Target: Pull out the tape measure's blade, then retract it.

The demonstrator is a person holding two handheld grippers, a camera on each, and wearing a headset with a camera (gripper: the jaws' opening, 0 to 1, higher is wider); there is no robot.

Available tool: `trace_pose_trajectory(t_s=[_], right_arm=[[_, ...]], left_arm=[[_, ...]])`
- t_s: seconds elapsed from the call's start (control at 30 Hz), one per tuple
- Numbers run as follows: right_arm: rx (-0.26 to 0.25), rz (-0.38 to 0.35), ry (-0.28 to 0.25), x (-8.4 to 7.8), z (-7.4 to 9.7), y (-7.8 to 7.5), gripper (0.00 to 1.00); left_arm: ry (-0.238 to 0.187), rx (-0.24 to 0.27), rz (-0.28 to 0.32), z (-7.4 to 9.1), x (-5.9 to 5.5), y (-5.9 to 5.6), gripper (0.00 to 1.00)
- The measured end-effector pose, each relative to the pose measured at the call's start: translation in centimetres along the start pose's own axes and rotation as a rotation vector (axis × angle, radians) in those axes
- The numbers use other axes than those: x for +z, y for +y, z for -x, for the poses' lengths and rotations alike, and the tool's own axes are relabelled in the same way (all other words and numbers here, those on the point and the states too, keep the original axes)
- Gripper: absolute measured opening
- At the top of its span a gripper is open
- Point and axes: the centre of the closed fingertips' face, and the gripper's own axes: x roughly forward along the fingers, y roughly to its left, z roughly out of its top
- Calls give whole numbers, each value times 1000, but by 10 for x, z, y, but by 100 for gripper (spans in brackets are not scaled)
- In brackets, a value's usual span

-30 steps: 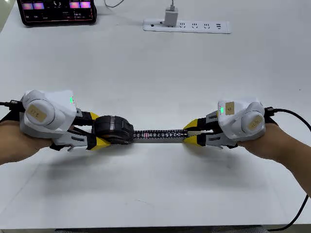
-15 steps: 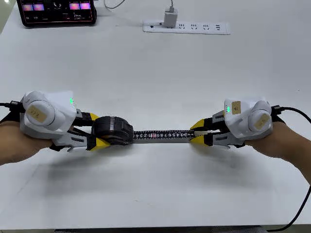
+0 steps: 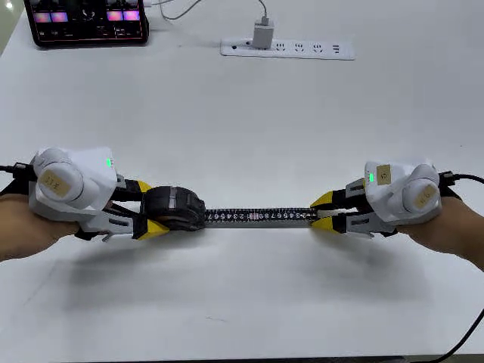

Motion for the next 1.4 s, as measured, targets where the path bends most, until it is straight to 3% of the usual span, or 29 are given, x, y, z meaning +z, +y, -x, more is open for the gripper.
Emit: trace_pose_trajectory(t_s=[0.87, 1.4], right_arm=[[-19, -21, 39, -19, 20, 2, 9], [-23, -25, 90, -34, 37, 1, 9]], left_arm=[[-4, 0, -1, 0, 1, 0, 27], [-1, -1, -11, 0, 1, 0, 27]])
